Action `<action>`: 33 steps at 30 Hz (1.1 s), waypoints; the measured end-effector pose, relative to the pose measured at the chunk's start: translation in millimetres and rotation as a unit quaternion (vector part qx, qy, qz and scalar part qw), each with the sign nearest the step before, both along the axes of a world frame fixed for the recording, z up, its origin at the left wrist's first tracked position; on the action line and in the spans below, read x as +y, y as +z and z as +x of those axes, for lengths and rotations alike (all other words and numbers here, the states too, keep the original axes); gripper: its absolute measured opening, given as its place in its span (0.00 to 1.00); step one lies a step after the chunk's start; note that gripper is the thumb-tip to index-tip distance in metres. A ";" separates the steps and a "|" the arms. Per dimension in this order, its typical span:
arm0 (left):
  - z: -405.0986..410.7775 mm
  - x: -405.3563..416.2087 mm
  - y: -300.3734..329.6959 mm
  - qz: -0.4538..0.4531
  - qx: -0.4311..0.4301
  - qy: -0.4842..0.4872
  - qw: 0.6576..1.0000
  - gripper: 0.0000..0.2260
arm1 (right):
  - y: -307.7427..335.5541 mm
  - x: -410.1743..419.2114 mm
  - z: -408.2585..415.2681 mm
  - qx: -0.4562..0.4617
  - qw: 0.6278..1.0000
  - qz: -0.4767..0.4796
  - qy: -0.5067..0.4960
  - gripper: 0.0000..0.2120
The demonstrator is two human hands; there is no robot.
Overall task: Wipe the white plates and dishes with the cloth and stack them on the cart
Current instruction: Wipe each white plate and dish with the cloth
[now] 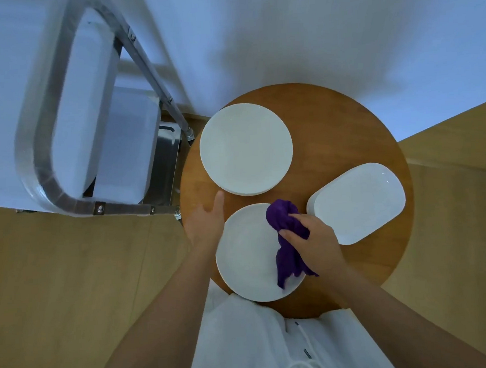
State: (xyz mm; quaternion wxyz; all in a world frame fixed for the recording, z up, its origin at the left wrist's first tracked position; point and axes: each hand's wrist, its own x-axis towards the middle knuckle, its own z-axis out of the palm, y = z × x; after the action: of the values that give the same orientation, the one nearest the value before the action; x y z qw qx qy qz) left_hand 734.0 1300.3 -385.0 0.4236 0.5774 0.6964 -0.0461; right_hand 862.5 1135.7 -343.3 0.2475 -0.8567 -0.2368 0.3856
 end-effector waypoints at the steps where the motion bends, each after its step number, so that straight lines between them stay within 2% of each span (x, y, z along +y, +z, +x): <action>1: 8.0 13.7 0.2 -0.001 -0.010 0.003 1.000 0.30 | 0.0 3.8 0.6 0.002 1.000 0.001 -0.011 0.21; 7: 40.4 73.1 -18.3 -0.066 -0.087 0.009 0.994 0.29 | 3.8 33.2 1.3 0.007 0.997 0.036 -0.065 0.19; 11: 44.1 82.6 -23.3 -0.049 -0.082 -0.047 0.994 0.26 | 12.0 52.0 2.7 0.009 0.994 0.072 -0.080 0.18; 16: 43.0 81.1 -20.7 -0.002 -0.057 -0.097 0.994 0.29 | 21.2 69.3 8.7 0.003 0.990 0.101 -0.097 0.17; 23: 50.4 81.5 -11.2 0.085 -0.008 -0.098 0.992 0.28 | 27.7 81.3 18.5 0.023 0.984 0.130 -0.116 0.16; 26: 54.6 80.4 -8.1 0.084 0.007 -0.081 0.993 0.27 | 28.7 82.7 20.2 0.030 0.982 0.138 -0.124 0.14; 30: 54.3 82.0 -9.8 0.061 -0.016 -0.072 0.995 0.19 | 28.8 80.0 20.5 0.035 0.980 0.142 -0.132 0.15; 33: 53.4 78.8 -10.3 0.063 0.008 -0.087 0.994 0.23 | 27.4 77.5 20.1 0.033 0.980 0.140 -0.135 0.15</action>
State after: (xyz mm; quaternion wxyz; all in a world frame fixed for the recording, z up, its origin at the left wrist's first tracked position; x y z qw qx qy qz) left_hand 787.4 1379.1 -395.3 0.3751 0.6612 0.6482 -0.0440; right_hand 882.6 1213.2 -315.9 0.4225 -0.8245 -0.1621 0.3397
